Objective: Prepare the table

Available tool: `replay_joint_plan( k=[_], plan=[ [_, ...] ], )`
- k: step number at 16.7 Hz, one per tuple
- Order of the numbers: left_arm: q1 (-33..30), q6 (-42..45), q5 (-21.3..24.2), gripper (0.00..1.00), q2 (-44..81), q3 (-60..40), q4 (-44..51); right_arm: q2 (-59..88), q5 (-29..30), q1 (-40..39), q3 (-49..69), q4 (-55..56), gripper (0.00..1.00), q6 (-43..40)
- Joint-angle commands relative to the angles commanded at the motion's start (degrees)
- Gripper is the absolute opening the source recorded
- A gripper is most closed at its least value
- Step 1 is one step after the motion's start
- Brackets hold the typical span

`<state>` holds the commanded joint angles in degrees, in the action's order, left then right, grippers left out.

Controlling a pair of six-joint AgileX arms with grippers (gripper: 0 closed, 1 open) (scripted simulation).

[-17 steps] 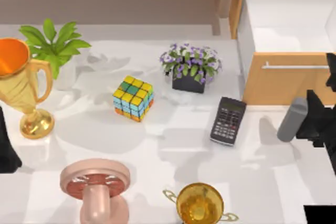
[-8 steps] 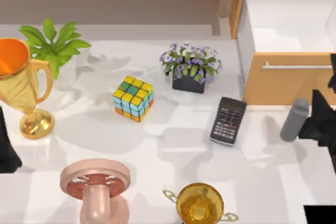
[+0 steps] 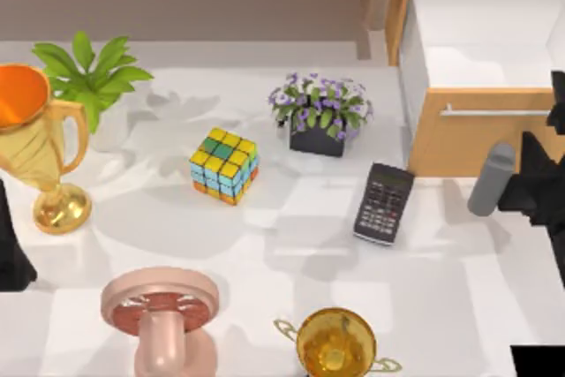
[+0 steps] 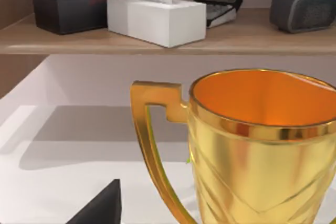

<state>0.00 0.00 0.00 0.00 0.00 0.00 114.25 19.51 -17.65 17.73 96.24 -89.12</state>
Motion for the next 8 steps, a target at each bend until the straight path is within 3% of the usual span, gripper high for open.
replay_joint_plan(
  k=[1, 8],
  plan=[
    [0.0, 0.0, 0.0, 1.00, 0.0, 0.0, 0.0, 0.0, 0.0, 0.0, 0.0, 0.0, 1.00, 0.0],
    [0.0, 0.0, 0.0, 1.00, 0.0, 0.0, 0.0, 0.0, 0.0, 0.0, 0.0, 0.0, 0.47, 0.0]
  ],
)
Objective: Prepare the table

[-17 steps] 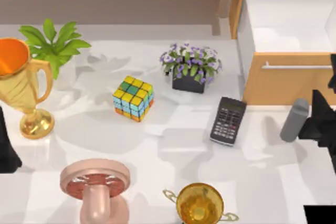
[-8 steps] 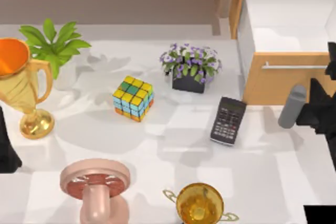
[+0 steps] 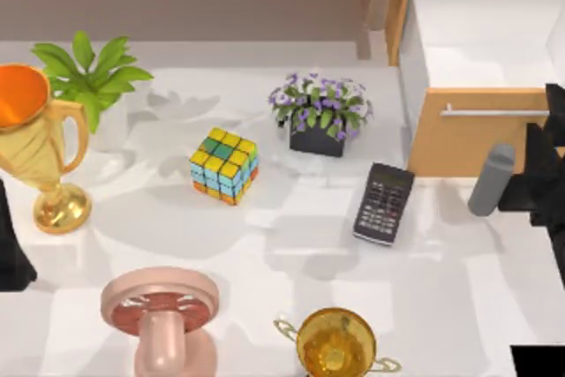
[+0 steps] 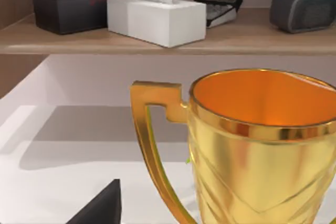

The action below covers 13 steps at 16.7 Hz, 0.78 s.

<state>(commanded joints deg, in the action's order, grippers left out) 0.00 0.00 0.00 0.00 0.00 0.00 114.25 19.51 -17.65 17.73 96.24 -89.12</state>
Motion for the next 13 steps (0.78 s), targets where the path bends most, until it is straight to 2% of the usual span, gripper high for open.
replay_joint_plan(
  k=[6, 13],
  plan=[
    [0.0, 0.0, 0.0, 1.00, 0.0, 0.0, 0.0, 0.0, 0.0, 0.0, 0.0, 0.0, 0.02, 0.0],
    [0.0, 0.0, 0.0, 1.00, 0.0, 0.0, 0.0, 0.0, 0.0, 0.0, 0.0, 0.0, 0.00, 0.0]
  ],
)
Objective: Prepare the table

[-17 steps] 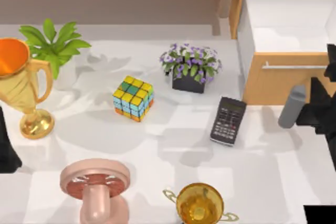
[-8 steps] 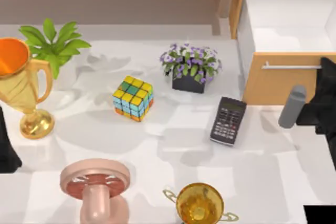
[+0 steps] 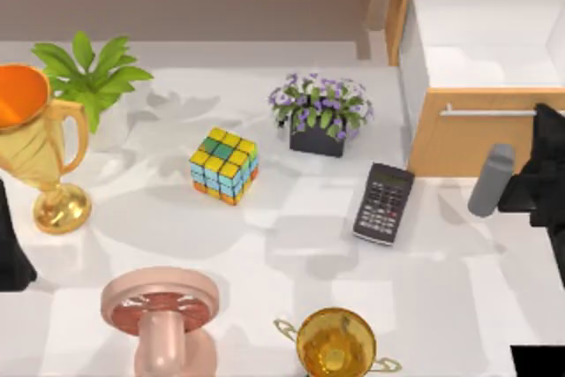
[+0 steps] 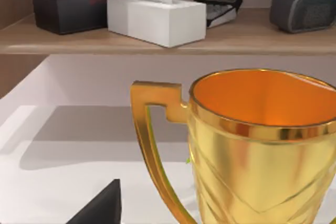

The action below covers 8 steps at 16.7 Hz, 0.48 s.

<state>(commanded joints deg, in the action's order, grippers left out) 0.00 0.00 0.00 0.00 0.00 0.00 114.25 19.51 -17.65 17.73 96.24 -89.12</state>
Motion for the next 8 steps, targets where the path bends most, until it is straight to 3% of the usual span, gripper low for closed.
replay_joint_plan(
  k=[8],
  plan=[
    [0.0, 0.0, 0.0, 1.00, 0.0, 0.0, 0.0, 2.2, -1.8, 2.0, 6.8, -4.8, 0.00, 0.1]
  ],
)
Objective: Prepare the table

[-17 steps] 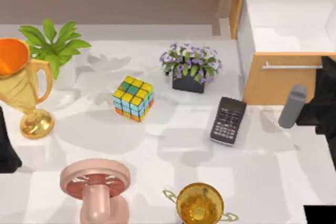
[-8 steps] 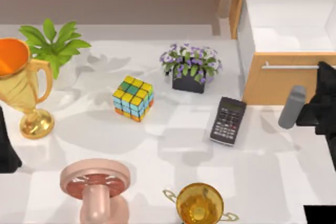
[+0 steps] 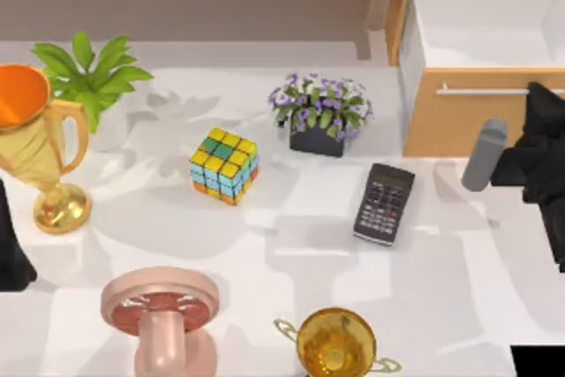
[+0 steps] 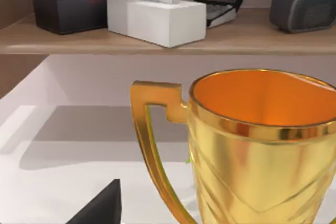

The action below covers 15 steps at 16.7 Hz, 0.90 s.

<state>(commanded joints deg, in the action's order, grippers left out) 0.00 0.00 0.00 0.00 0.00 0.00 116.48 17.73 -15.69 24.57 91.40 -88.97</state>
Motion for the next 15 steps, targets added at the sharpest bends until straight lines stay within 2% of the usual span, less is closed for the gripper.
replay_joint_plan(
  k=[5, 11, 15],
  plan=[
    [0.0, 0.0, 0.0, 1.00, 0.0, 0.0, 0.0, 2.2, -2.1, 1.9, 7.2, -5.0, 0.00, 0.0],
    [0.0, 0.0, 0.0, 1.00, 0.0, 0.0, 0.0, 2.4, -2.0, 2.1, 8.0, -5.5, 0.00, 0.1],
    [0.0, 0.0, 0.0, 1.00, 0.0, 0.0, 0.0, 5.1, -3.1, 3.2, 14.4, -9.3, 0.00, 0.0]
  ],
)
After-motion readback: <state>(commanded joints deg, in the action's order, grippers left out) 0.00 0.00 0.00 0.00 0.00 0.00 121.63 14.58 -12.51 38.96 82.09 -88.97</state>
